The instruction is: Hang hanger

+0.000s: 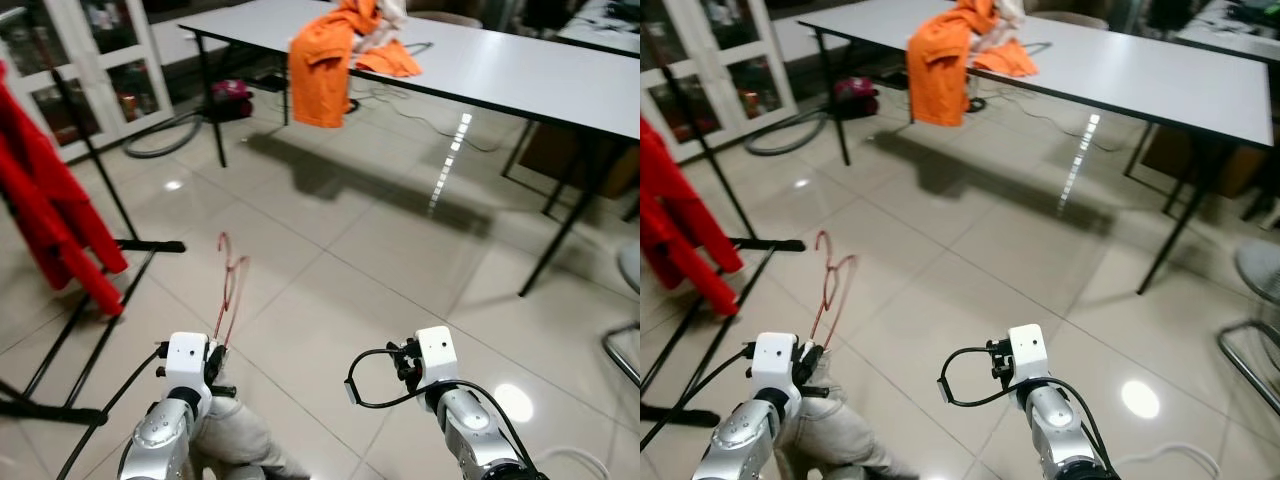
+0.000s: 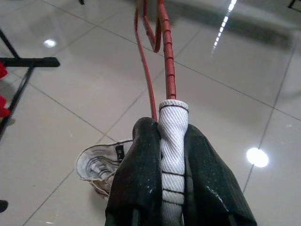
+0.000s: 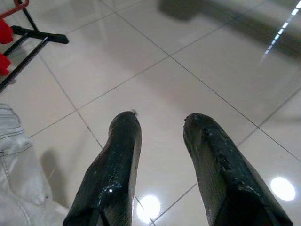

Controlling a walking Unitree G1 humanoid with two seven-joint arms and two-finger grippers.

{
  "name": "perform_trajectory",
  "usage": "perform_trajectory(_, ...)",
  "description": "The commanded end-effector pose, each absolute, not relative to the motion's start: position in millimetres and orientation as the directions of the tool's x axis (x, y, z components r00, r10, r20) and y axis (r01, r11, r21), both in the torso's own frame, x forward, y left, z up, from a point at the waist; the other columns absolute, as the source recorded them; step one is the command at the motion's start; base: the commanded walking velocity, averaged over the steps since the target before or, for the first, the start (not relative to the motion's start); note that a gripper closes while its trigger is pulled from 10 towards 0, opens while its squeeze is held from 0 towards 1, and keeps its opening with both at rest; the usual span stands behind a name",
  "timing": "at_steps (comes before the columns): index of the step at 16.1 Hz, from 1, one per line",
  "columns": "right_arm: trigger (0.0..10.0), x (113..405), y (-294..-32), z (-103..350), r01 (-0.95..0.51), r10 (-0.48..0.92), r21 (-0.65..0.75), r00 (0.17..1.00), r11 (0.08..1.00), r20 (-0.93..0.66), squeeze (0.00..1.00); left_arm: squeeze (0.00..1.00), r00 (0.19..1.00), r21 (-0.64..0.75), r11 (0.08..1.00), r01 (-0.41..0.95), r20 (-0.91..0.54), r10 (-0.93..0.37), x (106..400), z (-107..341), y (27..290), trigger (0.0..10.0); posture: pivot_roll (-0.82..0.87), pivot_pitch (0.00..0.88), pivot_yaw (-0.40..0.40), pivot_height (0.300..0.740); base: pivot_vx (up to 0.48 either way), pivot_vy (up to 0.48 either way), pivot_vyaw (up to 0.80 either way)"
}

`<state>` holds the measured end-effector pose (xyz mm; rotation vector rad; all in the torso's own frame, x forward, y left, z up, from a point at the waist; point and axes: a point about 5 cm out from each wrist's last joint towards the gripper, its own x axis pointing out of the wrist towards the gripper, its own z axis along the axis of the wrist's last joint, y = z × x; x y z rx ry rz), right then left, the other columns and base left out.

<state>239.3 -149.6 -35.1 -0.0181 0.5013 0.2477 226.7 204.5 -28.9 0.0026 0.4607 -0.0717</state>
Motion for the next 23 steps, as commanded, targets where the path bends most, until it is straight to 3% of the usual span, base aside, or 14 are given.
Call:
perform_trajectory(1, 10.0, 242, -150, -33, -0.227, 0.221, 0.042, 0.860, 0.973, -0.460, 0.00, 0.00, 0.906, 0.009, 0.997, 0.073, -0.418, -0.063, 230, -25, 204, 10.0, 0.02, 0.043, 0.014, 0.740, 0.000, 0.000, 0.00)
perform_trajectory(4, 10.0, 244, -156, -30, -0.178, 0.184, 0.056, 0.883, 0.983, -0.432, 0.00, 0.00, 0.911, 0.060, 0.995, 0.074, -0.410, -0.043, 232, -24, 204, 10.0, 0.02, 0.046, 0.007, 0.740, 0.000, 0.000, 0.00)
perform_trajectory(23, 10.0, 242, -163, -32, -0.154, 0.154, 0.036, 0.887, 0.987, -0.435, 0.00, 0.00, 0.889, 0.011, 0.986, 0.167, -0.434, -0.146, 231, -29, 190, 10.0, 0.01, 0.047, 0.016, 0.740, 0.000, 0.000, 0.00)
